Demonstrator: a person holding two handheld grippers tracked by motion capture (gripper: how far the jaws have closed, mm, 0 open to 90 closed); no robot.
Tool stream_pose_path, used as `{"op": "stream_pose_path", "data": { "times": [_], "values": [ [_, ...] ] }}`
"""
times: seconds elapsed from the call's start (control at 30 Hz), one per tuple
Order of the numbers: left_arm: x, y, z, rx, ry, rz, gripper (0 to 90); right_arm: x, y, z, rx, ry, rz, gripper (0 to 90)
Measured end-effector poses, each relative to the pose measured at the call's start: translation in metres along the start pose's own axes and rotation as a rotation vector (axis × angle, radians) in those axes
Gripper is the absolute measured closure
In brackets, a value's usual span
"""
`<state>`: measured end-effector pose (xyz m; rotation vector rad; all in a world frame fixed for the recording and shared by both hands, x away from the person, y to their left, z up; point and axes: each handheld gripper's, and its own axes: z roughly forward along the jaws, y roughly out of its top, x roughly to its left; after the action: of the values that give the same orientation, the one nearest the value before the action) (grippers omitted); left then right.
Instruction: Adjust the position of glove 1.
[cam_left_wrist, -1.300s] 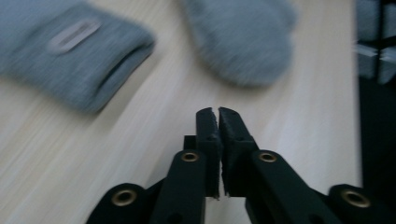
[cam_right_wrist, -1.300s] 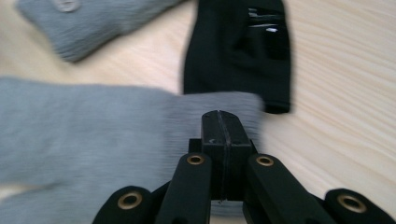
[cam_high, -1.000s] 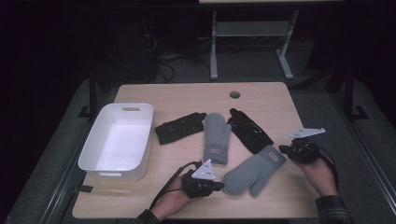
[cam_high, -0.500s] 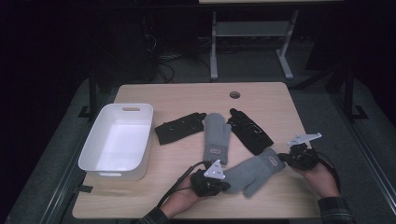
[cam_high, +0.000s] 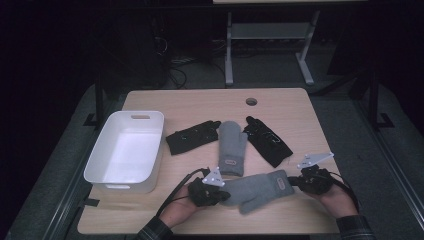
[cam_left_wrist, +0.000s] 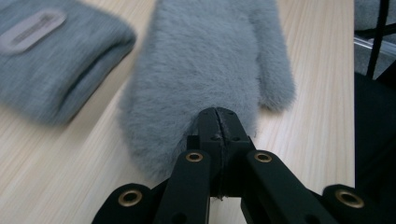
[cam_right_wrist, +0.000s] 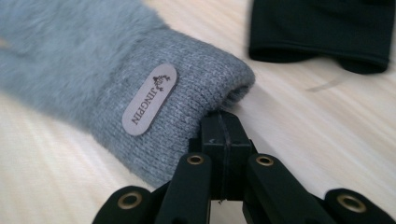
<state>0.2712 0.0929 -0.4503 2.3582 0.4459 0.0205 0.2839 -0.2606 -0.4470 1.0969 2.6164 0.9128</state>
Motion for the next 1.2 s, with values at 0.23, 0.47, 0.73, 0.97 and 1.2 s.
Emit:
{"op": "stream_pose_path", "data": {
  "times": [0.23,0.47,0.73,0.97,1.2],
  "values": [
    [0.017,-0.018,-0.022,0.017,0.065,-0.047,89.2,0.027,0.005,0.013,0.03,0.1,-0.076,90.0],
    [0.028,-0.022,-0.028,0.029,0.132,-0.072,89.2,0.046,0.011,0.018,0.029,0.146,-0.138,90.0],
    [0.021,-0.021,-0.039,0.004,0.136,-0.072,89.1,0.03,0.013,0.005,-0.027,0.094,-0.096,90.0],
    [0.018,-0.023,-0.043,-0.003,0.149,-0.091,81.3,0.027,0.032,-0.003,-0.154,0.095,-0.094,72.7],
    [0.017,-0.03,-0.049,-0.027,0.173,-0.13,52.7,0.054,0.058,0.021,-0.148,0.172,-0.193,61.5]
  ]
}}
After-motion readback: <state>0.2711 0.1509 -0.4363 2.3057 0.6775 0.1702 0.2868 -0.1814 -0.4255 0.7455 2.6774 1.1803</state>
